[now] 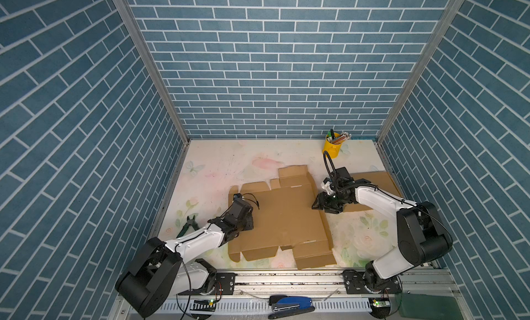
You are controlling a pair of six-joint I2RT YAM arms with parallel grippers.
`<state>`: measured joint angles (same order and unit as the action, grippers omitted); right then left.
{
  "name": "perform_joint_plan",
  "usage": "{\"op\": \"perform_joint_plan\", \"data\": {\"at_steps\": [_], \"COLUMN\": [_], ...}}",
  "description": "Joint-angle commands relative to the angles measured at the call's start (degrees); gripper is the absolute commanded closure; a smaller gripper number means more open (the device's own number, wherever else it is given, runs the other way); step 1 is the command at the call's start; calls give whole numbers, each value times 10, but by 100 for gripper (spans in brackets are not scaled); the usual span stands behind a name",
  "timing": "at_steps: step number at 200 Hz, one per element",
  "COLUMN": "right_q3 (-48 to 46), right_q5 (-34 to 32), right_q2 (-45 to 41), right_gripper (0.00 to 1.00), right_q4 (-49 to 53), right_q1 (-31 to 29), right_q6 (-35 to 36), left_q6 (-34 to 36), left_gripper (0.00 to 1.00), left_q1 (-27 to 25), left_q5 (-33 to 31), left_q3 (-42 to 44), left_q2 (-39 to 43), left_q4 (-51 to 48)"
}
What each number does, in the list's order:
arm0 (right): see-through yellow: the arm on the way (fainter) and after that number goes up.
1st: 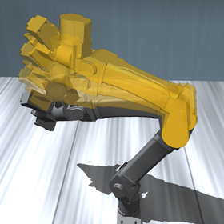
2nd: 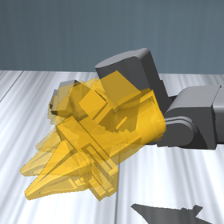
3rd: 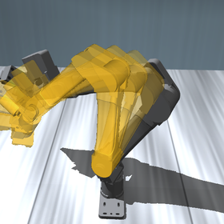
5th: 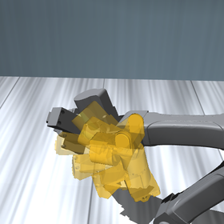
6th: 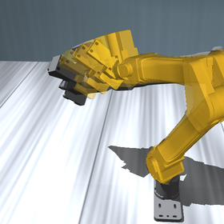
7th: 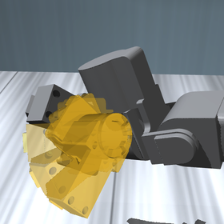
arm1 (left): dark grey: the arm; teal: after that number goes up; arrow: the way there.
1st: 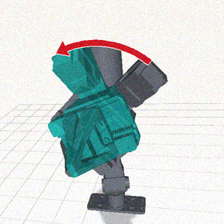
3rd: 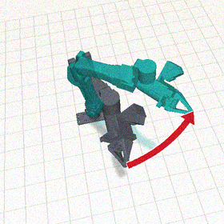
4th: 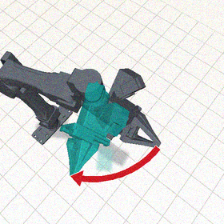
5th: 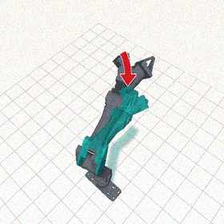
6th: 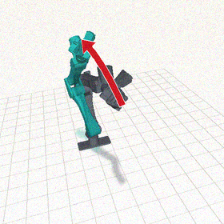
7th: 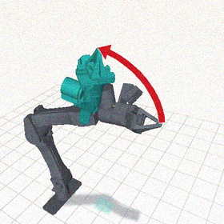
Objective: Fold the paper box
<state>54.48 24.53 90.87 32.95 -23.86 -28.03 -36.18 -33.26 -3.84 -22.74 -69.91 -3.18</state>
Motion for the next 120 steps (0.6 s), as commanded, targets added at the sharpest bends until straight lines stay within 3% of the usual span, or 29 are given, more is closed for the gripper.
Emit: {"op": "perform_joint_plan", "data": {"at_steps": [1, 51, 120], "right_q3": [38, 83, 112], "right_q5": [-82, -217, -301], "right_q2": [23, 50, 62], "right_gripper": [50, 69, 99], "right_q4": [53, 93, 114], "right_q1": [-23, -63, -71], "right_q6": [14, 24, 75], "left_q6": [0, 2, 7], "left_gripper": [66, 66, 66], "left_q1": [-1, -1, -1], "left_q5": [23, 24, 24], "left_q3": [11, 11, -11], "left_q2": [-17, -18, 17], "left_q4": [-25, -23, -62]}}
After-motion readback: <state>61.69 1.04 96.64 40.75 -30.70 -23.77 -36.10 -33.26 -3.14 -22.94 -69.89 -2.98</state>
